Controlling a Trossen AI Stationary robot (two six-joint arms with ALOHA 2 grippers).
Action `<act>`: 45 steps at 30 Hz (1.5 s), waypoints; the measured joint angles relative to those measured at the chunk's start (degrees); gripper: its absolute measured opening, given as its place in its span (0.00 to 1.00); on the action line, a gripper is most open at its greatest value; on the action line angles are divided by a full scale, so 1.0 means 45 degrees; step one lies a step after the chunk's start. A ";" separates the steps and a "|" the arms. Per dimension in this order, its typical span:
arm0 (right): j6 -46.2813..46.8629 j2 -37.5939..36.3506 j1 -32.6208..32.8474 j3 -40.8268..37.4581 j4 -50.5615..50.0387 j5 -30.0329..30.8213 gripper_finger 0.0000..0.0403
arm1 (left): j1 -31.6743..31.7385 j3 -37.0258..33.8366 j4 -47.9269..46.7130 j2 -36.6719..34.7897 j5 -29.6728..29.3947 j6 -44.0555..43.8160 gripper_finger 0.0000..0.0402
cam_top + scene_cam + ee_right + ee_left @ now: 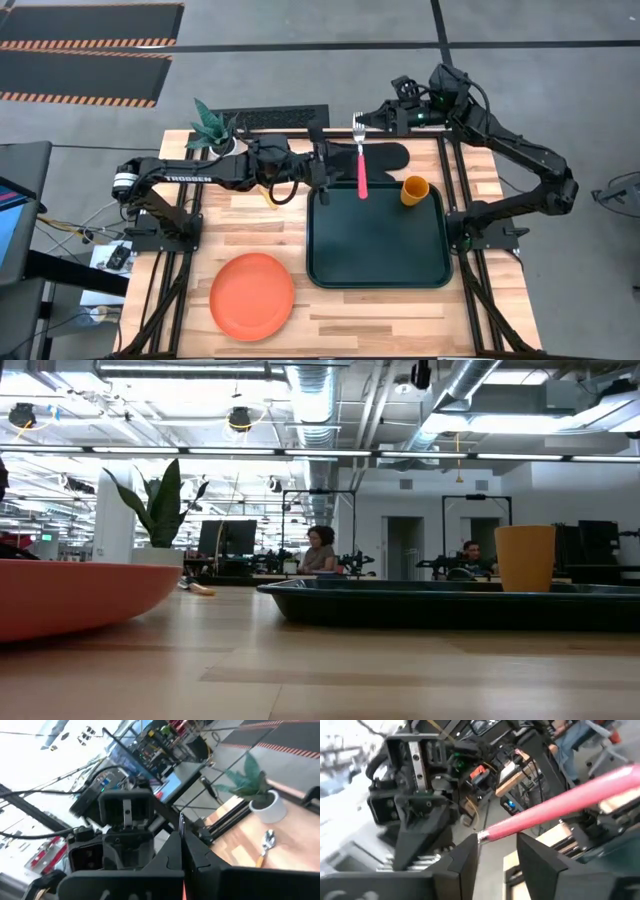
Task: Pick and place plate/cup/fork/spoon on tray
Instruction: Put the pink fork in the middle left of the green serving tray
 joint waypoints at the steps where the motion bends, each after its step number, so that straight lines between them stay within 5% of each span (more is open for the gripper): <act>1: -0.0017 -0.0001 -0.0132 0.0003 0.0001 -0.0019 0.01 | -0.0006 -0.0012 -0.0291 -0.0130 -0.0069 -0.0472 0.35; 10: -0.1952 0.0006 -0.0858 -0.0150 -0.2165 -0.0421 0.01 | 0.0124 -0.0011 -0.3457 -0.1549 -0.1025 -0.4864 0.39; 18: -0.0992 -0.0090 0.0654 -0.3789 0.0803 -0.0391 0.01 | 0.0455 -0.0010 -0.5484 -0.2852 -0.1193 -0.6519 0.35; 30: 0.2126 -0.0075 0.3338 -1.0294 0.8926 0.4010 0.01 | 0.0742 -0.0015 -0.6187 -0.3243 -0.1213 -0.7343 0.34; 45: 0.3054 0.0017 0.5916 -1.3207 1.0492 0.7494 0.01 | 0.0742 -0.0015 -0.6158 -0.3242 -0.1213 -0.7553 0.34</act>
